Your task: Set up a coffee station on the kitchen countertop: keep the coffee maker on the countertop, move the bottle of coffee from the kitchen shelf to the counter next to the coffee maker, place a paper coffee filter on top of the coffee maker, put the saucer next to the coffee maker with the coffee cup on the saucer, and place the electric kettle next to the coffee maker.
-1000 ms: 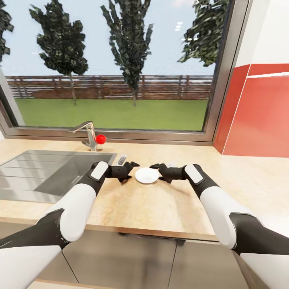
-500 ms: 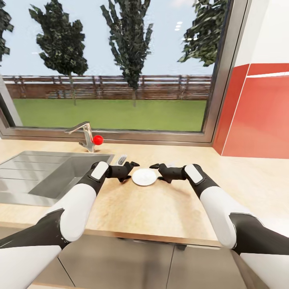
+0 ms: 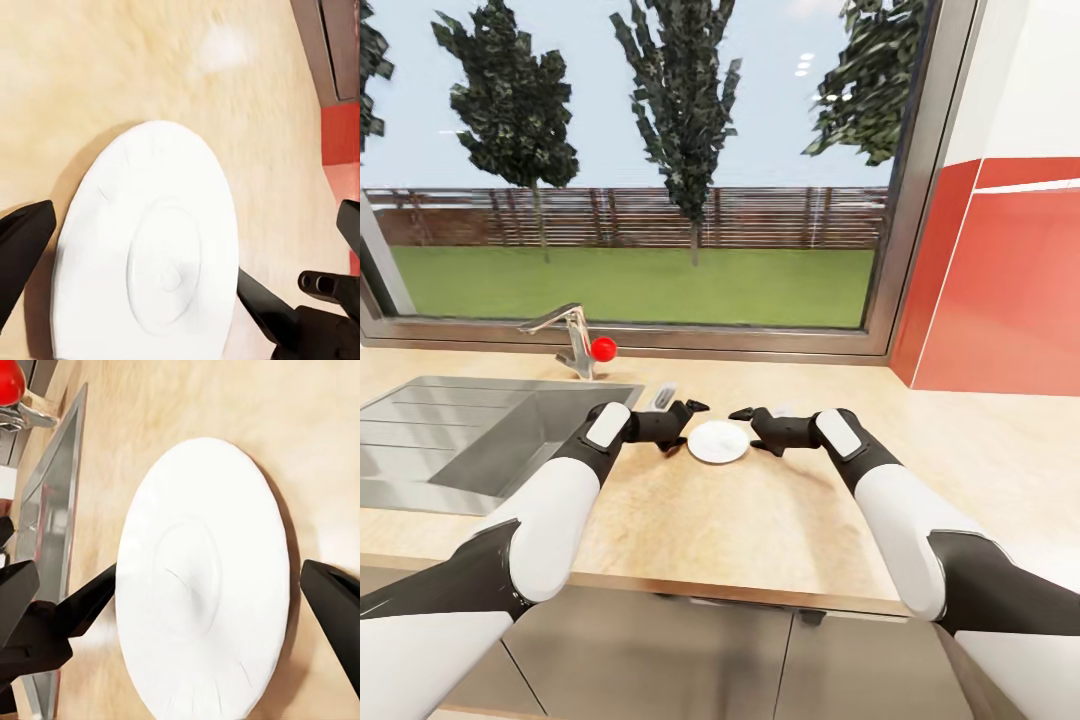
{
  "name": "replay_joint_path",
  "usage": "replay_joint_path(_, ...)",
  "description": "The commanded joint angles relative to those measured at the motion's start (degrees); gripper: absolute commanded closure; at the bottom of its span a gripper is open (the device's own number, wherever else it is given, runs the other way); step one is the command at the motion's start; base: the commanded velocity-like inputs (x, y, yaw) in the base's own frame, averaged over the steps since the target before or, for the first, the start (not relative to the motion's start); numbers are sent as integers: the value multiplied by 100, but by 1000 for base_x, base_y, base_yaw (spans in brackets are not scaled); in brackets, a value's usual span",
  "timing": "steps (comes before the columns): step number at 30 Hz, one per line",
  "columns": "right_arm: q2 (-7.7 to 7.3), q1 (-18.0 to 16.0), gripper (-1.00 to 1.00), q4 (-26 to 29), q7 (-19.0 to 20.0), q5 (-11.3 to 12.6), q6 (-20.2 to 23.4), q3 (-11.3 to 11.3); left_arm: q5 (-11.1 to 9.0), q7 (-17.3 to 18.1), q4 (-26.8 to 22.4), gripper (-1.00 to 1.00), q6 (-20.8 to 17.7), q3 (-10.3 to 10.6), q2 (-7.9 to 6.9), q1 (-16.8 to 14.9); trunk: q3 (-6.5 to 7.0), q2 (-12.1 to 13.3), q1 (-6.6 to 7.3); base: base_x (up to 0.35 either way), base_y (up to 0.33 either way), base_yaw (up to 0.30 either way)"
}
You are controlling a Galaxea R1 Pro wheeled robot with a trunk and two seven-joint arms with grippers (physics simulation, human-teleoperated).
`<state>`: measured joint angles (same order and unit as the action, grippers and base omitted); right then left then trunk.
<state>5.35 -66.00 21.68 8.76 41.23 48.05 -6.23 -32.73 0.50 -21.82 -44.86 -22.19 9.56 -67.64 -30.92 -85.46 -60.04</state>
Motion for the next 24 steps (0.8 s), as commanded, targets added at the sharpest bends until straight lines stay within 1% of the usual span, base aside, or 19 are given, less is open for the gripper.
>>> replay_joint_path(1, 9, -1, -100, -7, 12, -124, 38, -27, 74, 20, -2, -100, -29, -35, 5, -3, -8, -3, 0, 0, 0, 0)
replay_joint_path(11, 49, -1, -100, -14, 12, -124, 38, -20, 74, 97, 10, -100, -29, -40, 8, -3, -8, -3, 0, 0, 0, 0)
replay_joint_path(13, 55, -1, -100, -18, 12, -124, -91, -19, 74, 99, 11, -100, -30, -40, 10, -3, -8, -3, 0, 0, 0, 0)
replay_joint_path(20, 61, -1, -100, -23, 12, -124, -221, -19, 74, 100, 17, -100, -32, -32, 11, -3, -8, -3, 0, 0, 0, 0)
replay_joint_path(23, 88, -1, -100, -23, 15, -124, -234, -19, 74, 100, 19, -100, -32, -31, 11, -3, -8, -3, 0, 0, 0, 0)
replay_joint_path(24, 119, -1, -100, -23, 19, -124, -241, -19, 74, 100, 20, -100, -32, -31, 11, -3, -8, -3, 0, 0, 0, 0)
